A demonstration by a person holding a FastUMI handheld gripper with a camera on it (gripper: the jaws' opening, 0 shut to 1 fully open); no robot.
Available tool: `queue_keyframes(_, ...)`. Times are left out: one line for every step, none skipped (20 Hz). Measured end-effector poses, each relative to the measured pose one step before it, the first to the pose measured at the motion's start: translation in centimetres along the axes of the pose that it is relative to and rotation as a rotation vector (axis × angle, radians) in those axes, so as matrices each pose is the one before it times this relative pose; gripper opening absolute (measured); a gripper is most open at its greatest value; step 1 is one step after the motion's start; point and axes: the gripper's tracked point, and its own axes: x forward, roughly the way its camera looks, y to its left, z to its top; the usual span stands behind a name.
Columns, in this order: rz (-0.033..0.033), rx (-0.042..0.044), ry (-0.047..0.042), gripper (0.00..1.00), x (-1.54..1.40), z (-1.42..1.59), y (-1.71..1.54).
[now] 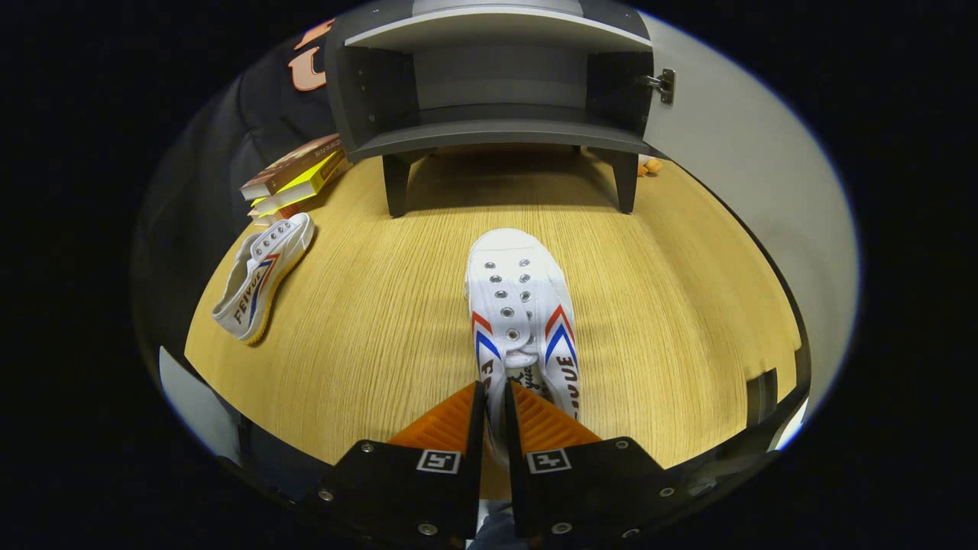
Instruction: Open the shoe cabinet door, grab the shoes and put them into the shoe cabinet, then close the shoe cabinet door.
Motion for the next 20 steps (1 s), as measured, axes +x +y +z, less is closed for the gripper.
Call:
queue_keyframes(-0.00257,-0.00602,0.0051,0.18,0.075,-0.096,0.01)
queue_keyframes(0.00136,-0.00202,0.00268,0.18,-0.012,0.037,0.023)
queue_keyframes(0.00044,0.00161,-0.00074,0.17,0.092,0.0,-0.04)
queue_keyframes(0.00306,0.00108,0.00125,0.12,0.054,-0.015,0.071)
queue_keyframes(0.00129,-0.00299,0.00196,0.1,-0.011,-0.015,0.004)
queue_keyframes(0.00183,-0.00672,0.00283,0.06,-0.024,-0.03,0.02)
queue_keyframes(0.00193,-0.00814,0.00307,0.05,0.029,0.002,0.143)
queue_keyframes(0.00188,-0.00638,0.00184,0.03,-0.046,0.035,-0.088)
queue_keyframes(0.00197,-0.00039,0.00016,0.02,0.001,0.046,0.068)
queue_keyframes(0.00124,0.00508,-0.00135,0.0,-0.033,0.082,0.026)
queue_keyframes(0.00806,0.00412,-0.00351,0.0,0.0,0.07,0.165)
queue_keyframes(0.00506,-0.0018,0.00071,0.0,-0.053,0.071,0.082)
queue_keyframes(-0.00044,-0.00791,-0.00364,0.0,-0.08,0.069,-0.082)
queue_keyframes(-0.00396,-0.00852,-0.0151,0.0,-0.206,0.478,-0.074)
queue_keyframes(-0.00612,-0.00928,-0.02154,0.0,-0.257,0.575,0.031)
queue_keyframes(-0.00553,-0.00965,-0.02392,0.0,-0.301,0.752,0.012)
queue_keyframes(-0.00569,-0.01113,-0.01643,0.0,-0.145,0.618,-0.069)
queue_keyframes(-0.00344,-0.00979,-0.01127,0.0,-0.132,0.544,-0.086)
queue_keyframes(-0.00064,-0.00455,-0.01355,0.0,-0.113,0.585,-0.005)
queue_keyframes(0.00104,0.00251,-0.00761,0.0,-0.086,0.464,-0.04)
